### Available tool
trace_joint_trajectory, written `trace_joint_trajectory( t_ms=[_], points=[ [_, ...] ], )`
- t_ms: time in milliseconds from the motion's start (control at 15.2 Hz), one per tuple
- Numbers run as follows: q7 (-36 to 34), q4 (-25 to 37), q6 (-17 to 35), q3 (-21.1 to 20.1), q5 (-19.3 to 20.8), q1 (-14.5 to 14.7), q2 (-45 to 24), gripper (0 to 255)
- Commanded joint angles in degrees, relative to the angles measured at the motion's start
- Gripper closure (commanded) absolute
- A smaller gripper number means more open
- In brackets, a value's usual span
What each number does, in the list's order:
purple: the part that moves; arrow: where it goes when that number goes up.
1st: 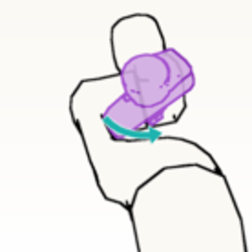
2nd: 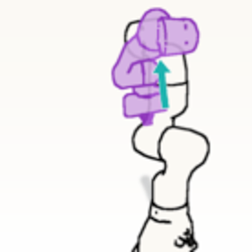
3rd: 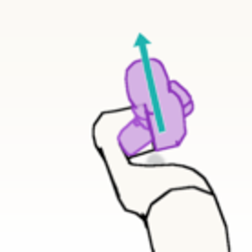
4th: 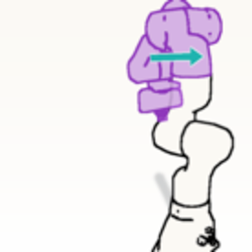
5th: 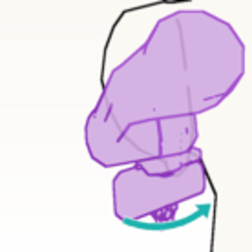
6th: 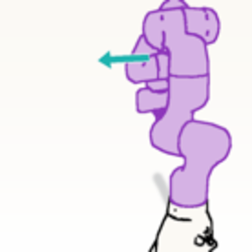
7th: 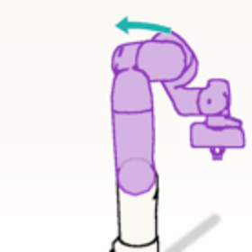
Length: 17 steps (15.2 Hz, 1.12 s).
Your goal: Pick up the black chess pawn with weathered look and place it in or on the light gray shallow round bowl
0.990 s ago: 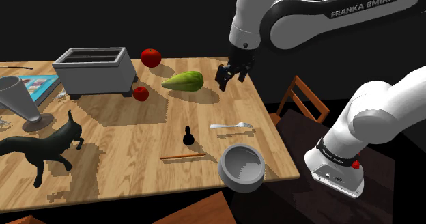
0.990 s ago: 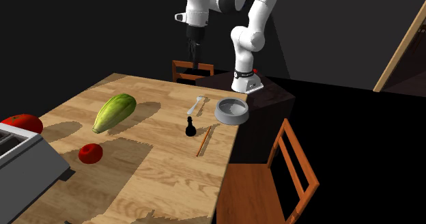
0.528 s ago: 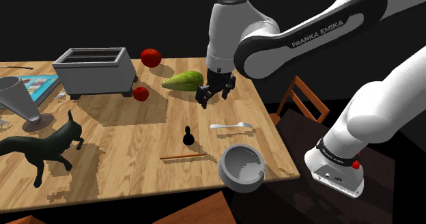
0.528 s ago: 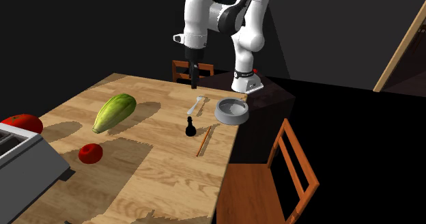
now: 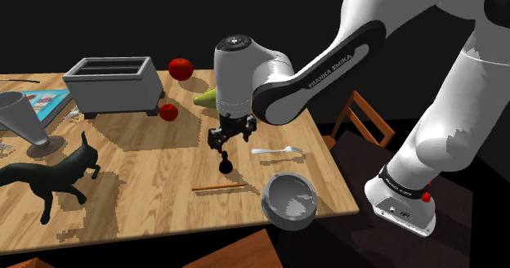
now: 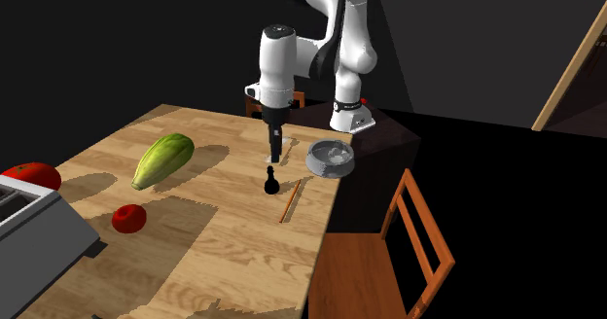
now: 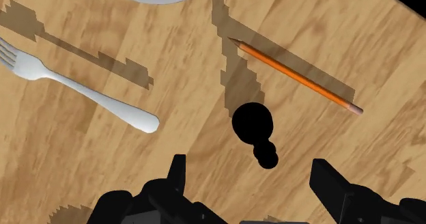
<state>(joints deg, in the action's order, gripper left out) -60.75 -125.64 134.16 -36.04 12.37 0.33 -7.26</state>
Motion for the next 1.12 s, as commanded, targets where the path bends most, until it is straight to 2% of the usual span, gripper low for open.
trace_joint_trajectory(
  t_ms=[0, 528, 1056],
  points=[
    [-4.8, 3.8, 0.1, 0.6, 4.6, 1.6, -5.8, 0],
    [-8.7, 4.4, 4.0, 3.2, 9.9, 3.9, -11.7, 0],
    [-8.9, 4.4, 4.3, 3.4, 10.2, 4.0, -12.1, 0]
  ],
)
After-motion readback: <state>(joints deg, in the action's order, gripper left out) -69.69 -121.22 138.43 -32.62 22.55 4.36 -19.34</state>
